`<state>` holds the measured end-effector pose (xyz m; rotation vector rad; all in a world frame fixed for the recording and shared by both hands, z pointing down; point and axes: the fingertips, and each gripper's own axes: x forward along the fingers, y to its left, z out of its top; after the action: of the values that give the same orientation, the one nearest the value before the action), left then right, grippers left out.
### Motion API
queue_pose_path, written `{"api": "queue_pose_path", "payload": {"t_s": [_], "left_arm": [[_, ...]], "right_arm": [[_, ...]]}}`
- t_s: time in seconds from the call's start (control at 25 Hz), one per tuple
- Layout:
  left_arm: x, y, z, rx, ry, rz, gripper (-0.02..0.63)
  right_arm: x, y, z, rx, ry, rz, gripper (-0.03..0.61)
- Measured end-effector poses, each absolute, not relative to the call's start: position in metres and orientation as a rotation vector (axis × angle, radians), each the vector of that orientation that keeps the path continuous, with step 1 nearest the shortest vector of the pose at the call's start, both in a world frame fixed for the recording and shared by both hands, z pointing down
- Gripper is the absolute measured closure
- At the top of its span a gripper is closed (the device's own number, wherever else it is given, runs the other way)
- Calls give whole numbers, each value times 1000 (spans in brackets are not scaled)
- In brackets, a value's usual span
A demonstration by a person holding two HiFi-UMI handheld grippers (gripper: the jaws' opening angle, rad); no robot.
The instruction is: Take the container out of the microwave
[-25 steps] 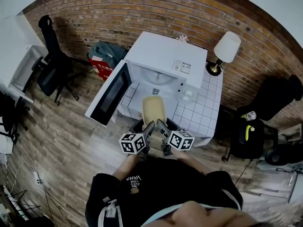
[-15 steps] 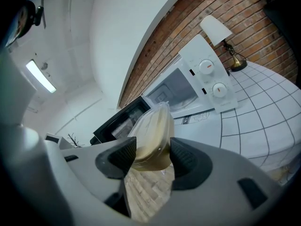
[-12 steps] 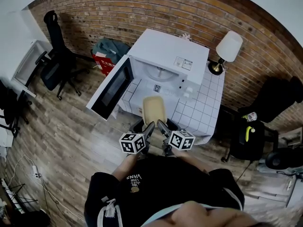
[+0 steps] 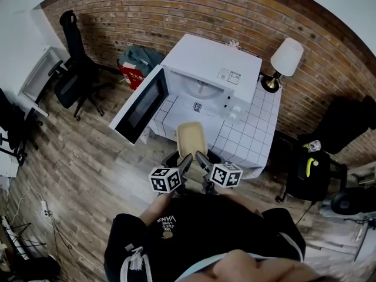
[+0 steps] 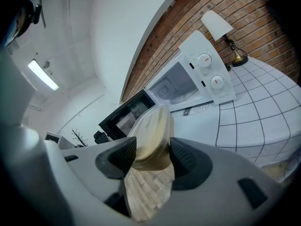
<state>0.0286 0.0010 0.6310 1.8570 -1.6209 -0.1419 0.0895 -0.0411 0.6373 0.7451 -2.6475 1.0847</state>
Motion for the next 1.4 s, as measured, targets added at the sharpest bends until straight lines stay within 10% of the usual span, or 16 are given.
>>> {"api": "queue_pose_path", "payload": {"t_s": [1.4], "left_arm": [[36, 8, 648, 1777, -1632, -136, 379]], "right_arm": [[93, -37, 653, 671, -2592, 1062, 367]]}}
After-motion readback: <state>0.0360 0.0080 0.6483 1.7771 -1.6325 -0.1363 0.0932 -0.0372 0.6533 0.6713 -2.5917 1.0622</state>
